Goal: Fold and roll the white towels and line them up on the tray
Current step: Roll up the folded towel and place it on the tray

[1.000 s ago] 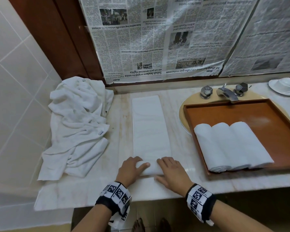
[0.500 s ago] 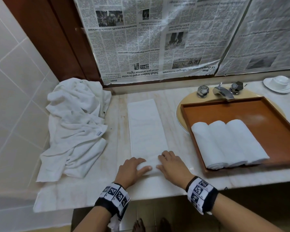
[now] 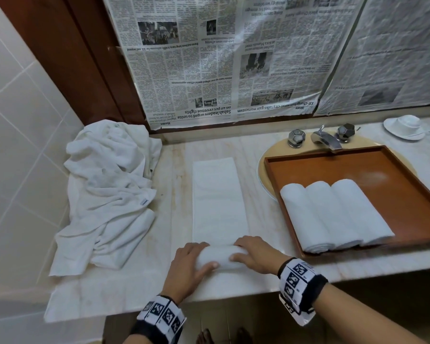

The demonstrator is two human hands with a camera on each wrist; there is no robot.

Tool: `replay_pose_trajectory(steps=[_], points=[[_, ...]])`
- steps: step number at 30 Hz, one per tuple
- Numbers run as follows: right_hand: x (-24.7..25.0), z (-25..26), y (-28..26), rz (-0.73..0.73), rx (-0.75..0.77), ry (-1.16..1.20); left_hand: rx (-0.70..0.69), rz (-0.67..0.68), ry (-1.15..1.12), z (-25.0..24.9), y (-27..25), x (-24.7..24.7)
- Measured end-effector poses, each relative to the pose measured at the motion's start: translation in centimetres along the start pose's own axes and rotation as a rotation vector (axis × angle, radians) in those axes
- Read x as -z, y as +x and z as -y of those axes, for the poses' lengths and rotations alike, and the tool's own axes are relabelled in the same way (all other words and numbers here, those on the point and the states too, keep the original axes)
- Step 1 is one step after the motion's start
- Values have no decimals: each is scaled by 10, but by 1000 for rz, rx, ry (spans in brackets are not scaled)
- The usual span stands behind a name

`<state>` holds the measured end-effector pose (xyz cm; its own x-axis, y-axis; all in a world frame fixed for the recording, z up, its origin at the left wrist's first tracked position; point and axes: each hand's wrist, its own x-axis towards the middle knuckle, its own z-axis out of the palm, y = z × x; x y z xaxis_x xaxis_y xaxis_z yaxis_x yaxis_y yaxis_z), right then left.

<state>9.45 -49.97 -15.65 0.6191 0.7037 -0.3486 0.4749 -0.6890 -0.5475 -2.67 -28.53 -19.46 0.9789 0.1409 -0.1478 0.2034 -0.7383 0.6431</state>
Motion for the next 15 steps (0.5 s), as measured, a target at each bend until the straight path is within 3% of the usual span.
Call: replay_pose_trajectory(steps=[4,7,10,15], points=[[-24,3,-12,-220,99,-316,72,146,-10,4,16,11],[-38,2,-16,-274,123,-398,142,217,-52,-3,26,18],[-30,-1,-6,-240,79,-246,155,176,-69,-10,25,19],[1,0,9,-77,-42,121,-30,14,54,-4,10,5]])
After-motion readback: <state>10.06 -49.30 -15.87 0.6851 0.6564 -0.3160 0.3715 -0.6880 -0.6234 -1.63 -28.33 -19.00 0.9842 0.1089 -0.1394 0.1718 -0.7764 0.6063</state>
